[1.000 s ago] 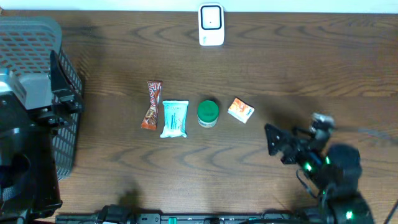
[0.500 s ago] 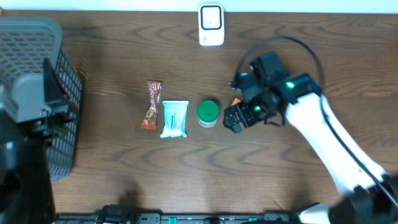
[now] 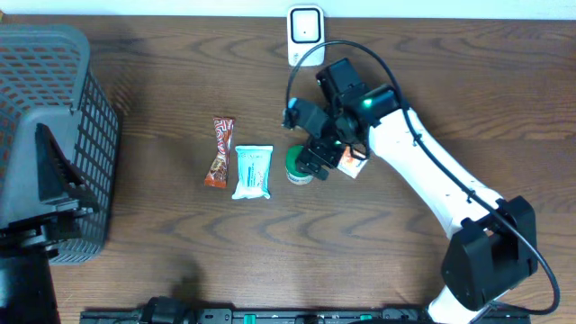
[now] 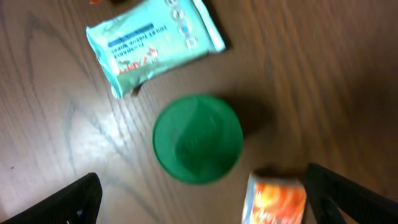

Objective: Scan the item barcode
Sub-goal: 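Retract the left arm to rest and move the right gripper over the jar, then lower the right gripper and grasp the green-lidded jar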

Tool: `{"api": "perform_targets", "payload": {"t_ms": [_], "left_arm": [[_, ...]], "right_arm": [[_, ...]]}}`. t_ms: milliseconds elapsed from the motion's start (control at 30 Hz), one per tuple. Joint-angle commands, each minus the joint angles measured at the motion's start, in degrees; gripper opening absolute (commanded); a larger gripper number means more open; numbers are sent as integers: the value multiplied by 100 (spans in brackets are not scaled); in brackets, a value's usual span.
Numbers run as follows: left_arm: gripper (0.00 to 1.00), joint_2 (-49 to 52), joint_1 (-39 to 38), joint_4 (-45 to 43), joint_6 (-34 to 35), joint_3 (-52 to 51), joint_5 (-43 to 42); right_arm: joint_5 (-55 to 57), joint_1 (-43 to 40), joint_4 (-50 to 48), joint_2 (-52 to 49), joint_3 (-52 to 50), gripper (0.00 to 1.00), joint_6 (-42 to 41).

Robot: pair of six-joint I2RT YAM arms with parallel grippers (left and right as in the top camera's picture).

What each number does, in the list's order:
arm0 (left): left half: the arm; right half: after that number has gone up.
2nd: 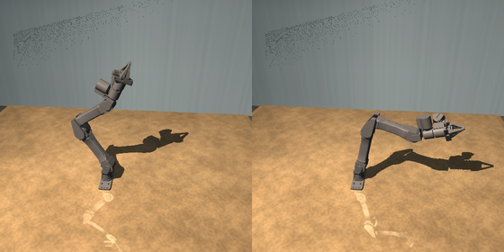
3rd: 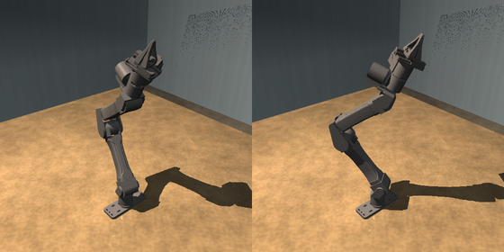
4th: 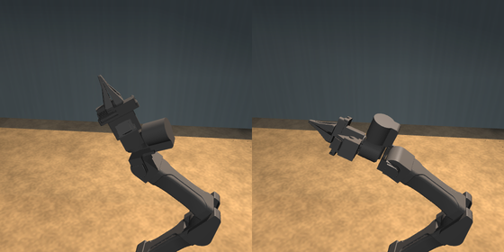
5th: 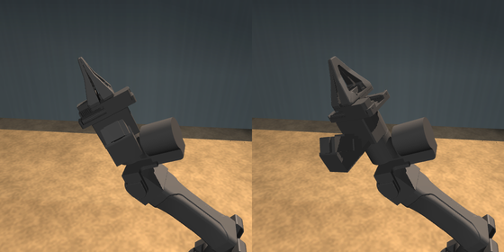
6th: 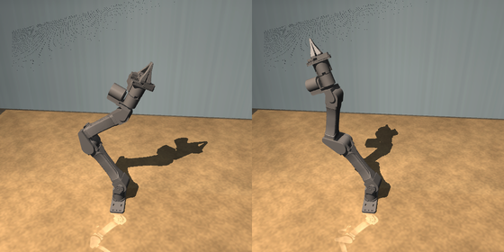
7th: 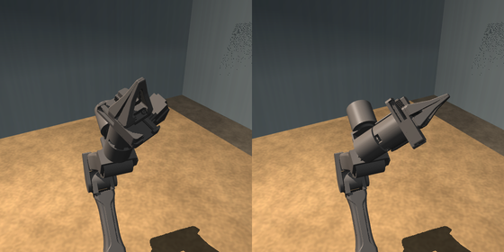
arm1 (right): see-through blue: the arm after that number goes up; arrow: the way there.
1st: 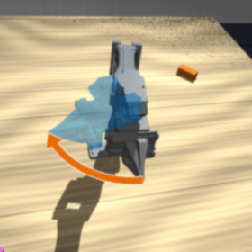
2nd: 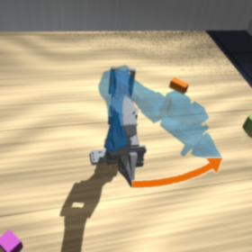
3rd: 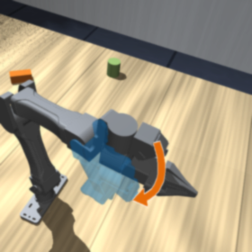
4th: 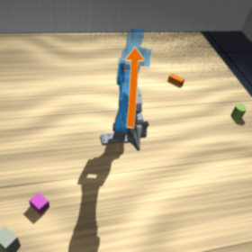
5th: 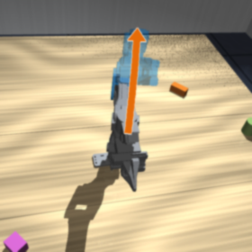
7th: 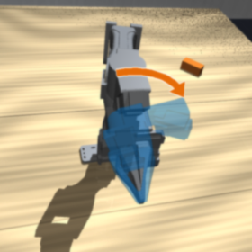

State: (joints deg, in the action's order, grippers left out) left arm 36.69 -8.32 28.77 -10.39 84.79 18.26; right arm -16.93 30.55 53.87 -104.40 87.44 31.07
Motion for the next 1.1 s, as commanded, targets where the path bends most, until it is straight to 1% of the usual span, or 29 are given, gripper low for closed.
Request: {"api": "perform_targets", "payload": {"t_ms": [0, 133, 300, 433, 633, 733, 833, 867, 1000, 1033, 1067], "left_arm": [[98, -15, 26, 35, -52, -24, 48], [98, -15, 26, 35, -52, -46, 46], [98, -15, 26, 35, -52, -46, 46], [98, -15, 26, 35, -52, -57, 48], [98, -15, 26, 35, -52, -70, 48], [98, -15, 26, 33, -52, -111, 46], [98, -15, 26, 33, -52, -131, 48], [98, -15, 26, 33, -55, -131, 48], [98, -15, 26, 33, -52, -131, 48], [98, -15, 26, 33, -52, -131, 48], [98, -15, 26, 33, -52, -131, 46]], "right_arm": [[354, 295, -118, -140, 81, 99, 466], [914, 514, -297, -367, 81, 99, 610], [975, 551, -319, -678, 81, 99, 739], [1261, 551, -442, -1036, 81, 99, 739], [1252, 570, -422, -1388, 81, 99, 710], [1255, 597, -439, -1401, 83, 84, 535], [1281, 597, -437, -1401, 103, 64, 179], [1283, 584, -435, -1401, 103, 61, 44], [1462, 531, -433, -1401, 103, 59, -595], [1565, 529, -433, -1401, 103, 65, -789], [1665, 529, -431, -1401, 105, 66, -984]]}}
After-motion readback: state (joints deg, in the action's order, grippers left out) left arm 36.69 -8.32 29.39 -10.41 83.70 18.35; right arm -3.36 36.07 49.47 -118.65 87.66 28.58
